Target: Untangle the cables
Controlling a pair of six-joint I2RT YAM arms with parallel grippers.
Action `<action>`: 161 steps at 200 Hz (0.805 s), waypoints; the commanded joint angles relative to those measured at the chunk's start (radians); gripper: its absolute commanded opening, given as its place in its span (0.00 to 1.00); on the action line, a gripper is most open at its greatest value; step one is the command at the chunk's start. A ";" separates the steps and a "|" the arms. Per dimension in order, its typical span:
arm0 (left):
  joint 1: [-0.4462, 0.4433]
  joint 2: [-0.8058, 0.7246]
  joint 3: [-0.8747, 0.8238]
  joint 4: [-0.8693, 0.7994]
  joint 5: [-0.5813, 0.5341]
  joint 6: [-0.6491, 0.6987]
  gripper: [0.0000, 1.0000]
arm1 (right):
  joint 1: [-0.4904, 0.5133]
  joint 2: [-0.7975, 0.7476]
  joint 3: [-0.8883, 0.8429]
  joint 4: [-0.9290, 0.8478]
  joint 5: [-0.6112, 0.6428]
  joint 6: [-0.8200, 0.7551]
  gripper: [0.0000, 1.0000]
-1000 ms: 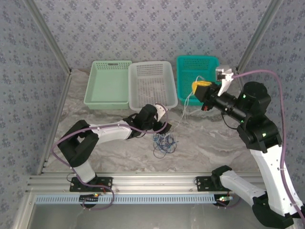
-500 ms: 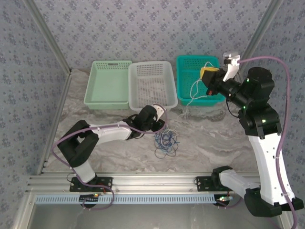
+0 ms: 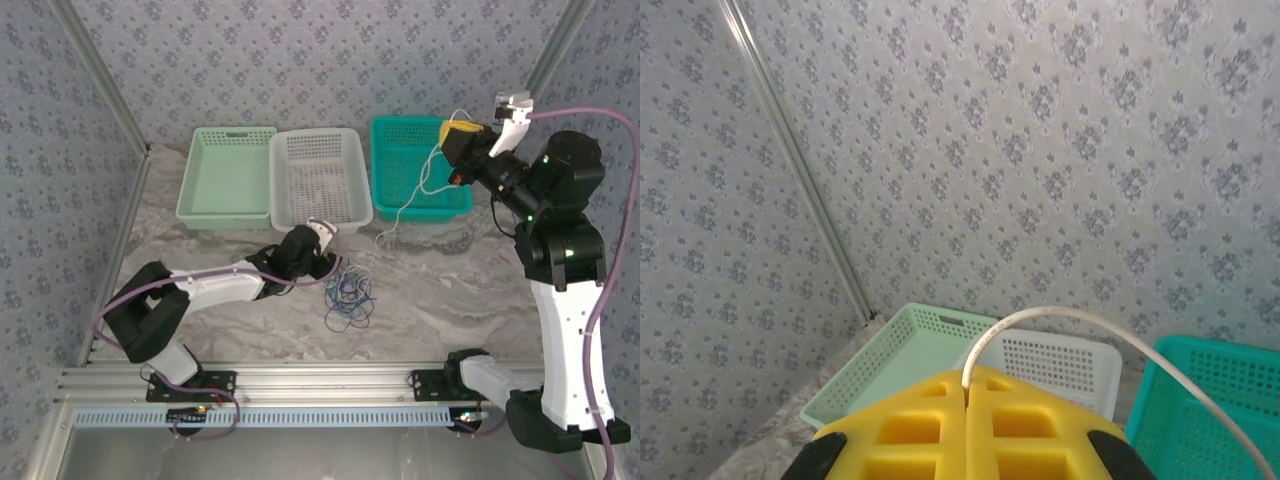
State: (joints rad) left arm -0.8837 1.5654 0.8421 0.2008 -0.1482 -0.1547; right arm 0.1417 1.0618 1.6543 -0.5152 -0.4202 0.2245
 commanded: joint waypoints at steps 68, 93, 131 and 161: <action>-0.088 -0.106 0.018 0.160 0.353 0.118 0.84 | 0.041 0.018 -0.065 0.073 -0.050 0.061 0.00; -0.101 -0.022 0.047 0.190 0.335 0.087 0.82 | 0.060 0.030 -0.025 0.054 -0.065 0.071 0.00; -0.104 0.094 0.120 0.203 0.298 0.080 0.82 | 0.098 0.024 0.020 0.036 -0.083 0.092 0.00; -0.109 0.188 0.195 0.148 0.217 0.062 0.78 | 0.116 0.028 0.065 0.020 -0.105 0.115 0.00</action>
State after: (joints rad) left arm -0.9886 1.7012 0.9646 0.3607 0.1329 -0.0795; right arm 0.2447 1.0966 1.6596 -0.4854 -0.4873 0.3042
